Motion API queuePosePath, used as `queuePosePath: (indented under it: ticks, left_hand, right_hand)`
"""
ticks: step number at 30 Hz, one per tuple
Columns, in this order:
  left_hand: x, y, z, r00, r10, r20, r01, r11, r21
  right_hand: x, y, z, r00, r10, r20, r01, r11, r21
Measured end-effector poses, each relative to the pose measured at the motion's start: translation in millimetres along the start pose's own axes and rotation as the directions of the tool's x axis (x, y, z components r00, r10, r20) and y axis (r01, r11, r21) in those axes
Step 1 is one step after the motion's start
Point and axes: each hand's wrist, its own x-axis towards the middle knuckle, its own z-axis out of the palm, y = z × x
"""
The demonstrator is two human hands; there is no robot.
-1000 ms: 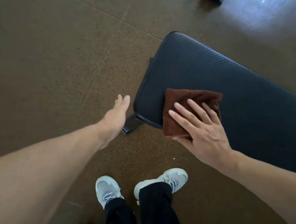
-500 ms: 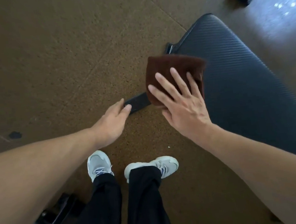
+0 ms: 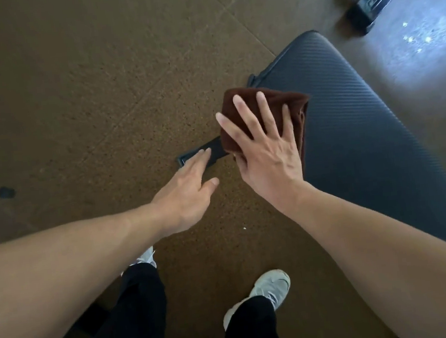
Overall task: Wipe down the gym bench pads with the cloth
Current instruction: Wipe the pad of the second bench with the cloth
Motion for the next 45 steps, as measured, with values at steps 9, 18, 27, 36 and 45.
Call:
queuePosePath:
  ticks: [9, 18, 27, 36, 45]
  left_hand:
    - [-11, 27, 72, 0.999, -0.028, -0.038, 0.033, 0.988, 0.152]
    - [-29, 73, 170, 0.962, -0.067, -0.265, 0.034, 0.991, -0.127]
    - [-54, 38, 162, 0.91, -0.199, -0.364, 0.089, 0.951, -0.297]
    - [-81, 23, 180, 0.95, -0.13, -0.285, 0.073, 0.976, -0.203]
    - [-95, 0, 181, 0.976, -0.039, -0.213, -0.006, 0.978, -0.209]
  right_hand:
    - [-122, 65, 18, 0.939, -0.33, 0.096, 0.338, 0.938, -0.078]
    - [-167, 107, 23, 0.925, -0.369, 0.094, 0.378, 0.92, -0.103]
    - [-49, 48, 17, 0.905, -0.423, 0.05, 0.421, 0.871, -0.253]
    - [-144, 88, 17, 0.955, -0.282, 0.089, 0.293, 0.945, -0.142]
    - [-202, 97, 21, 0.965, -0.124, 0.231, 0.187, 0.943, -0.274]
